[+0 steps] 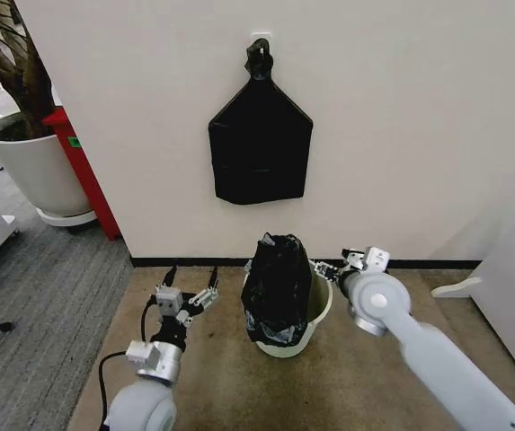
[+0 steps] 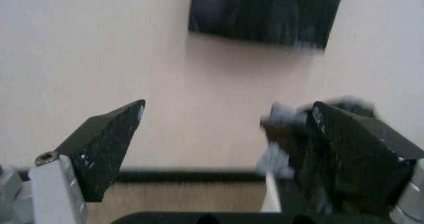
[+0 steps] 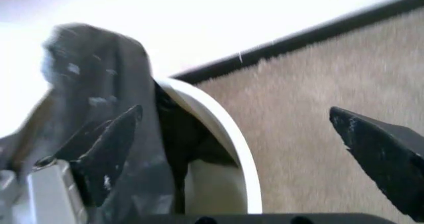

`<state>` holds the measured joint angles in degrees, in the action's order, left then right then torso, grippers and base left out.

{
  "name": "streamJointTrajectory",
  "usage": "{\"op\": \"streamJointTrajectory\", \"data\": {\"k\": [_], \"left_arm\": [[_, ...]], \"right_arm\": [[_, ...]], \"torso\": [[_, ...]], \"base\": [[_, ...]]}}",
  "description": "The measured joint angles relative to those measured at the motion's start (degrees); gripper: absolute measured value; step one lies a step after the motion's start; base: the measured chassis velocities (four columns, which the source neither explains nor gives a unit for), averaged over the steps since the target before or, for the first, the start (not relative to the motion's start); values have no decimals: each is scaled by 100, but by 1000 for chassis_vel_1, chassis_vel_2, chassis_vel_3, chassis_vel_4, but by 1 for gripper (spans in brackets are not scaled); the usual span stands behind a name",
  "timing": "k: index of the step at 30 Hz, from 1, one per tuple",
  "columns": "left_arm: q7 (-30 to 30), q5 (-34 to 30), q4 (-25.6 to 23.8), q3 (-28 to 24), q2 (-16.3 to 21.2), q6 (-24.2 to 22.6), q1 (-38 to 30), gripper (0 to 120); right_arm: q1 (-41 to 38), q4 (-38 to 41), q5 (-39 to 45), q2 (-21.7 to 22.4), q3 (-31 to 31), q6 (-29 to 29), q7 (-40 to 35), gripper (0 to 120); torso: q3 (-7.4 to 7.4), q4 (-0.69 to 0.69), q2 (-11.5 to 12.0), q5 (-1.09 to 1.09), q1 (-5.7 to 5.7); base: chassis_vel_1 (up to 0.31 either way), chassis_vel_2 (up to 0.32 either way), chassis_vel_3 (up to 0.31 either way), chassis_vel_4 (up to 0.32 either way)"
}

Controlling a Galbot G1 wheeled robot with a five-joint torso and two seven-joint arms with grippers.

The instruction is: Place the garbage bag over the trash bin.

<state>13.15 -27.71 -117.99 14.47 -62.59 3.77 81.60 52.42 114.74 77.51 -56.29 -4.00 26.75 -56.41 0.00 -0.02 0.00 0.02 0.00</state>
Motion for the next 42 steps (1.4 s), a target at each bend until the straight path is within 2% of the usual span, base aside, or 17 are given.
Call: {"op": "streamJointTrajectory", "data": {"k": [1,6,9,12,13,18,21,27,33,39,40,42], "left_arm": [[0,0,0,0,0,0,0,100],[86,-884,173,-278,701,-865,-623,100],[114,-1221,306,-349,790,-1169,-1008,100],[231,-1531,471,-567,717,-1412,-1485,100],[231,-1531,471,-567,717,-1412,-1485,100],[418,-1809,778,-1287,554,-1702,-2143,100],[538,-1805,899,-1482,505,-1791,-2296,100],[760,-1984,1054,-1641,406,-2018,-2494,100],[917,-2145,1229,-1676,298,-2094,-2610,95],[894,-2193,1391,-1677,242,-2089,-2658,72],[865,-2227,1446,-1681,211,-2105,-2675,66],[859,-2235,1466,-1685,200,-2110,-2681,64]], "right_arm": [[0,0,0,0,0,0,0,98],[234,402,-632,-100,-145,-72,236,100],[429,545,-1179,-158,-171,-147,493,100],[658,657,-1630,-200,-179,-215,752,100],[658,657,-1630,-200,-179,-215,752,100],[868,672,-1817,-316,-198,-247,871,100],[897,653,-1849,-362,-182,-247,879,100],[935,600,-1910,-406,-174,-261,875,100],[951,543,-1974,-425,-158,-284,862,100],[958,516,-1994,-458,-107,-286,843,100],[958,516,-1994,-466,-94,-286,839,100],[958,517,-1994,-468,-90,-286,838,100]], "torso": [[0,0,0,0,0],[0,2,0,-1,0],[0,2,0,-1,0],[0,1,0,-2,0],[0,1,0,-2,0],[1,1,0,-2,0],[1,1,0,-1,0],[1,2,0,-2,0],[1,2,0,-2,0],[1,2,0,-2,0],[0,2,0,-2,0],[0,2,0,-2,0]], "base": [[0,0,0,0],[0,0,0,0],[0,0,0,0],[0,0,0,0],[0,0,0,0],[0,0,0,0],[0,0,0,0],[0,0,0,0],[0,0,0,0],[0,0,0,0],[0,0,0,0],[0,0,0,0]]}}
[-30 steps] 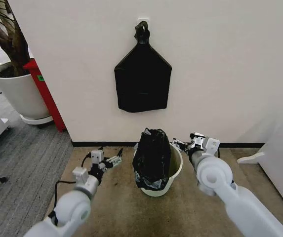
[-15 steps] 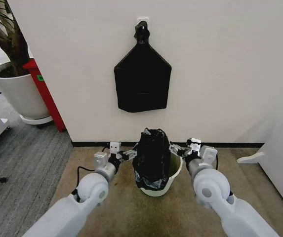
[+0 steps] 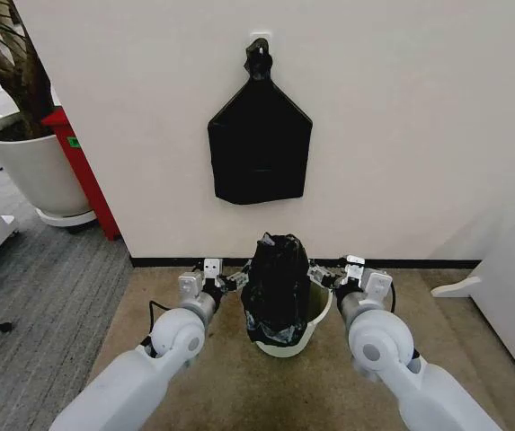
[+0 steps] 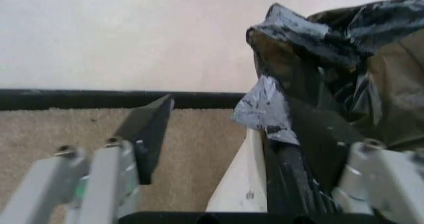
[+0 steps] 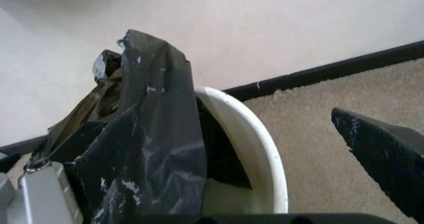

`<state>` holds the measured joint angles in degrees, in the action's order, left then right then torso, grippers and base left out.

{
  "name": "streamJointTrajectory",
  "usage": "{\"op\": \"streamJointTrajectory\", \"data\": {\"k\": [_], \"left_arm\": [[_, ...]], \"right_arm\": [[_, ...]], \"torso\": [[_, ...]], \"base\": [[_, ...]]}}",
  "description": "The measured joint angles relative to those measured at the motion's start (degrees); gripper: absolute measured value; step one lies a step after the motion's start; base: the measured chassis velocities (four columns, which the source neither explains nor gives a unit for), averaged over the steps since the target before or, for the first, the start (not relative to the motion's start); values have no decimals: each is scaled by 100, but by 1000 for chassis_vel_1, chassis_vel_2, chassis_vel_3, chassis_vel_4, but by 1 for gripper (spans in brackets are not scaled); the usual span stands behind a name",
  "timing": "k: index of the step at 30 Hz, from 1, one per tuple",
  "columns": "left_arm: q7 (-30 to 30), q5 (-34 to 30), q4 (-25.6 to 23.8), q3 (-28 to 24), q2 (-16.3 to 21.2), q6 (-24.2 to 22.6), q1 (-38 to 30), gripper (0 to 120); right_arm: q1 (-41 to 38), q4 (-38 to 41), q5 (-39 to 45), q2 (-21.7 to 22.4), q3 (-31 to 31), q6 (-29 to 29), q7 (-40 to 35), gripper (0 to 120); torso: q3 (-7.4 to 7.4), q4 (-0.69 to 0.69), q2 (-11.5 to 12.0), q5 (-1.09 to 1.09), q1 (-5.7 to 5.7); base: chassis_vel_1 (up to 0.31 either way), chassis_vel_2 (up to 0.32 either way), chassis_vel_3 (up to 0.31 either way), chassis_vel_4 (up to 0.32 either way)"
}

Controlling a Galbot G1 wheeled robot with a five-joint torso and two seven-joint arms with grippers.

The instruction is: Place the garbage bag over the trash bin.

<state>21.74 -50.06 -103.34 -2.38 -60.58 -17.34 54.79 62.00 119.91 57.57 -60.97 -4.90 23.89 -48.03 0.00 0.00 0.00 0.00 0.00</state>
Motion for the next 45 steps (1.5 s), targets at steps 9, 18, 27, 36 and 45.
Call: {"op": "streamJointTrajectory", "data": {"k": [9,18,27,36,45], "left_arm": [[-62,-25,27,-117,-83,-80,-123,27],[-37,-32,136,-219,-187,-134,-262,2],[-16,33,-12,-324,-170,-137,-283,23],[3,40,171,-364,-252,-167,-383,54],[11,39,306,-400,-317,-204,-409,59]], "right_arm": [[39,8,-37,19,5,-65,22,100],[64,-39,-113,-7,17,-95,75,100],[99,-54,-157,-8,7,-96,110,100],[99,-108,-199,-54,35,-96,110,100],[113,-118,-207,-56,36,-104,110,100]], "torso": [[0,0,0,0,0],[0,0,0,0,0],[0,0,0,0,0],[0,0,0,0,0],[0,-1,0,1,0]], "base": [[0,0,0,0],[0,0,0,0],[0,0,0,0],[0,0,0,0],[0,0,0,0]]}}
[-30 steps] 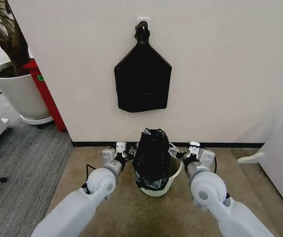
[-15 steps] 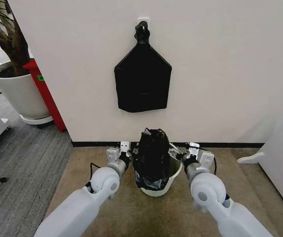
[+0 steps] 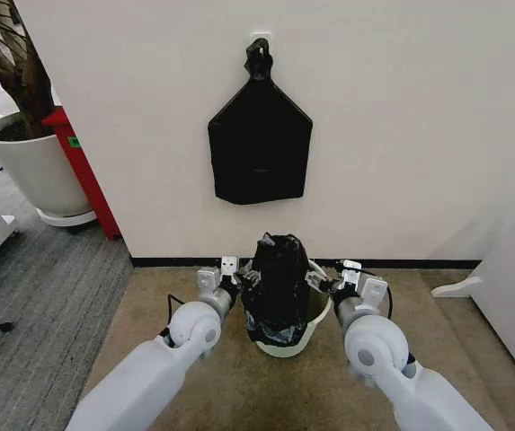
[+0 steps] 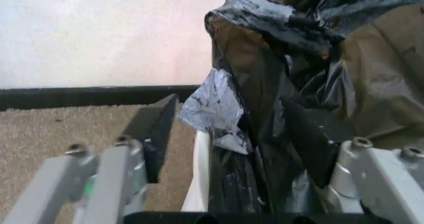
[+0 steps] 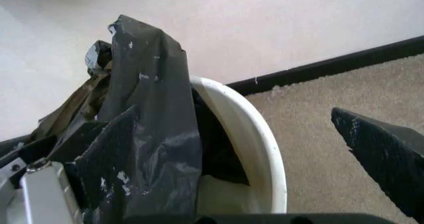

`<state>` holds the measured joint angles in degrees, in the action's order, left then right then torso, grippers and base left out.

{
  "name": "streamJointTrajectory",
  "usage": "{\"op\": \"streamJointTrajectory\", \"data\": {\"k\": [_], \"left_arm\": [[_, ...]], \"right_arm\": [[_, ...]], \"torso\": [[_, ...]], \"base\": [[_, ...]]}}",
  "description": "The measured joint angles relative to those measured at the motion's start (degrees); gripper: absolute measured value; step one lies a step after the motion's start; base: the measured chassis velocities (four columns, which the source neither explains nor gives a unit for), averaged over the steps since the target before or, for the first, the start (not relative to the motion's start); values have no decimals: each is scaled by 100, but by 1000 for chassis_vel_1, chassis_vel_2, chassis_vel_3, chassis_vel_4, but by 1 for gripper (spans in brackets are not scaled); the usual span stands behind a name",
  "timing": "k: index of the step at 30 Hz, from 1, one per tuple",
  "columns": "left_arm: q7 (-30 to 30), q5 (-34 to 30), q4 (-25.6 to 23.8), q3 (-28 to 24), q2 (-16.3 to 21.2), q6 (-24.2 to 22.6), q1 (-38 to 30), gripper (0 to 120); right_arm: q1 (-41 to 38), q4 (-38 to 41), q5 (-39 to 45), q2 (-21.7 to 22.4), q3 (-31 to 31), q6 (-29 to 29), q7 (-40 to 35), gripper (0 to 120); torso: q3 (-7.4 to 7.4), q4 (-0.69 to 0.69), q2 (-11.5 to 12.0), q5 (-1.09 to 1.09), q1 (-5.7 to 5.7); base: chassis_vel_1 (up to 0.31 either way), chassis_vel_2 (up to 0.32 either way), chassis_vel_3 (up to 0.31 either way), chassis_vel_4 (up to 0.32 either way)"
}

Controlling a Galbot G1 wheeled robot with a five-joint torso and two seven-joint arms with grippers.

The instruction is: Place the garbage bag over the trash bin.

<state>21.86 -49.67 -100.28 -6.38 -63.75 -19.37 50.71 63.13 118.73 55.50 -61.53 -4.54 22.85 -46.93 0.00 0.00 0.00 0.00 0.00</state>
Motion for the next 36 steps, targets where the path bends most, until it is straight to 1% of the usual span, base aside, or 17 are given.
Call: {"op": "streamJointTrajectory", "data": {"k": [2,3,4,6,14,17,18,23,24,25,26,36], "left_arm": [[1,4,35,0,-4,0,6,51],[1,4,35,0,-4,0,6,51],[1,5,46,0,-6,-2,9,47],[1,11,67,0,-20,-3,12,43],[-5,25,104,-24,-74,-10,1,42],[-4,33,112,-37,-82,-10,1,32],[-4,33,112,-37,-82,-10,1,32],[5,33,117,-44,-90,-8,3,10],[9,33,119,-44,-90,-7,3,7],[9,33,119,-44,-90,-7,3,7],[14,35,119,-44,-90,-5,3,1],[77,48,-3,-23,-56,72,65,0]], "right_arm": [[2,-1,0,-7,0,-3,0,100],[2,-1,0,-7,0,-3,0,100],[3,-1,0,-10,2,-4,0,100],[9,-1,0,-23,9,-7,0,100],[24,-5,-6,-48,29,-19,3,100],[36,-28,-34,-50,28,-26,6,100],[36,-28,-34,-50,28,-26,6,100],[48,-51,-67,-55,24,-32,18,100],[49,-55,-74,-57,24,-33,18,100],[49,-55,-74,-57,24,-33,18,100],[52,-61,-90,-58,24,-33,19,100],[80,-106,-219,-80,41,-41,54,100]], "torso": [[0,0,0,0,0],[0,0,0,0,0],[0,0,0,0,0],[0,0,0,0,0],[0,0,0,0,0],[0,0,0,0,0],[0,0,0,0,0],[0,0,0,0,0],[0,0,0,0,0],[0,0,0,0,0],[0,0,0,0,0],[0,0,0,0,0]], "base": [[0,0,0,0],[0,0,0,0],[0,0,0,0],[0,0,0,0],[0,0,0,0],[0,0,0,0],[0,0,0,0],[0,0,0,0],[0,0,0,0],[0,0,0,0],[0,0,0,0],[0,0,0,0]]}}
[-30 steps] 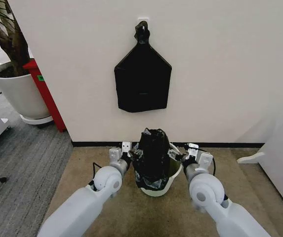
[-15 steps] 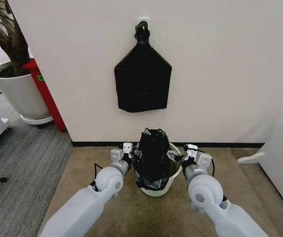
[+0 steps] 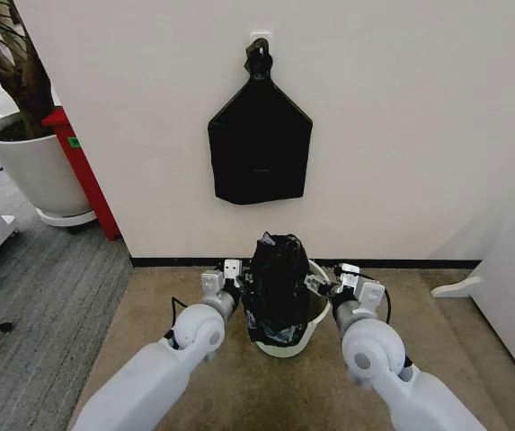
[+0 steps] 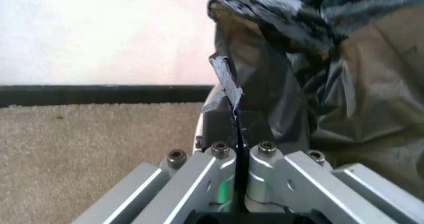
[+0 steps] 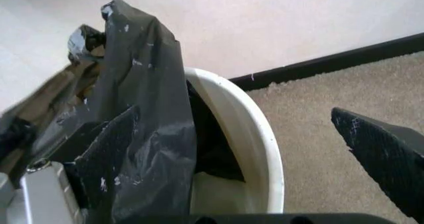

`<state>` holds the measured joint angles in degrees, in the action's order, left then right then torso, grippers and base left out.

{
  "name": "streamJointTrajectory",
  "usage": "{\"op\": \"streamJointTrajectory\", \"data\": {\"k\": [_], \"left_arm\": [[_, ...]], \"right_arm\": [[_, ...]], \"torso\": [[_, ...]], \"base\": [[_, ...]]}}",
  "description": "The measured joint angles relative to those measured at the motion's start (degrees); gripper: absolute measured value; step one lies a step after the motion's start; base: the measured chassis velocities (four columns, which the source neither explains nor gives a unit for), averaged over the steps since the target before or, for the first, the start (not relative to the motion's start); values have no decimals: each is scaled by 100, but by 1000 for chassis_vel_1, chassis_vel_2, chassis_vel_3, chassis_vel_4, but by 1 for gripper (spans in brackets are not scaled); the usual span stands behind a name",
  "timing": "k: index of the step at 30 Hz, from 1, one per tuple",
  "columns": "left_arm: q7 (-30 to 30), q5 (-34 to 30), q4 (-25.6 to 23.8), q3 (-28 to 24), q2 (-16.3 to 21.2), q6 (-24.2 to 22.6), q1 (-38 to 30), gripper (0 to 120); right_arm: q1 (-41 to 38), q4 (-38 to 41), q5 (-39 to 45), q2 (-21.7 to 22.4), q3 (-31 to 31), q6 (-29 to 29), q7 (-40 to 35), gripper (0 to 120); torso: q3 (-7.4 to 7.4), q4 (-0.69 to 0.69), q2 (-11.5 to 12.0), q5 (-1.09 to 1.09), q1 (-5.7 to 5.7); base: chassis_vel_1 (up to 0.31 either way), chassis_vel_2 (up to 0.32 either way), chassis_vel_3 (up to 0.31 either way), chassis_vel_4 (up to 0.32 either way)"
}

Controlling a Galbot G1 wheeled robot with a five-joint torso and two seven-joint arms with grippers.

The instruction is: Place the garbage bag over the trash bin.

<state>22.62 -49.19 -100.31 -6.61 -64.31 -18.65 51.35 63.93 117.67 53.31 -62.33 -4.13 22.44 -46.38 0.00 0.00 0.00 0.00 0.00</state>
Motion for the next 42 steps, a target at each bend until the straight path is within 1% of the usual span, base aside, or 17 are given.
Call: {"op": "streamJointTrajectory", "data": {"k": [5,7,11,12,15,18,19,25,28,32,35,36,39,40,42], "left_arm": [[76,-21,-135,122,13,99,88,0],[97,-58,-203,330,72,130,183,0],[35,-72,-155,613,129,187,368,0],[35,-72,-155,613,129,187,368,0],[-88,-3,36,658,114,265,483,0],[-174,96,290,660,12,333,530,0],[-174,96,290,660,12,333,530,0],[-392,224,779,609,-137,386,451,0],[-426,249,868,581,-162,388,414,0],[-442,258,746,549,-115,377,434,0],[-435,270,590,571,-25,379,544,10],[-420,285,477,624,38,384,667,16],[-371,371,117,945,272,433,1185,30],[-371,371,117,945,272,433,1185,30],[-354,425,0,1082,405,524,1391,38]], "right_arm": [[32,-23,-121,-3,6,-15,59,100],[66,-42,-234,-1,6,-40,131,100],[98,-66,-300,-15,3,-60,164,100],[98,-66,-300,-15,3,-60,164,100],[109,-69,-324,-24,5,-75,177,100],[131,-69,-347,-24,4,-88,180,100],[131,-69,-347,-24,4,-88,180,100],[206,-64,-413,1,-34,-129,216,100],[206,-64,-422,-3,-34,-135,217,100],[172,-64,-425,-12,-29,-139,217,100],[145,-66,-425,-16,-29,-143,217,100],[136,-66,-424,-20,-29,-145,217,100],[137,-66,-421,-27,-46,-166,219,100],[137,-66,-421,-27,-46,-166,219,100],[146,-66,-421,-27,-67,-172,229,100]], "torso": [[0,0,0,0,0],[0,0,0,0,0],[0,0,0,0,0],[0,0,0,0,0],[0,1,0,0,0],[0,0,0,1,0],[0,0,0,1,0],[0,0,0,0,0],[0,-1,0,0,0],[0,-1,0,0,0],[0,-1,0,0,0],[0,-1,0,0,0],[0,1,0,1,0],[0,1,0,1,0],[0,2,0,0,0]], "base": [[0,0,0,0],[0,0,0,0],[0,0,0,0],[0,0,0,0],[0,0,0,0],[0,0,0,0],[0,0,0,0],[0,0,0,0],[0,0,0,0],[0,0,0,0],[0,0,0,0],[0,0,0,0],[0,0,0,0],[0,0,0,0],[0,0,0,0]]}}
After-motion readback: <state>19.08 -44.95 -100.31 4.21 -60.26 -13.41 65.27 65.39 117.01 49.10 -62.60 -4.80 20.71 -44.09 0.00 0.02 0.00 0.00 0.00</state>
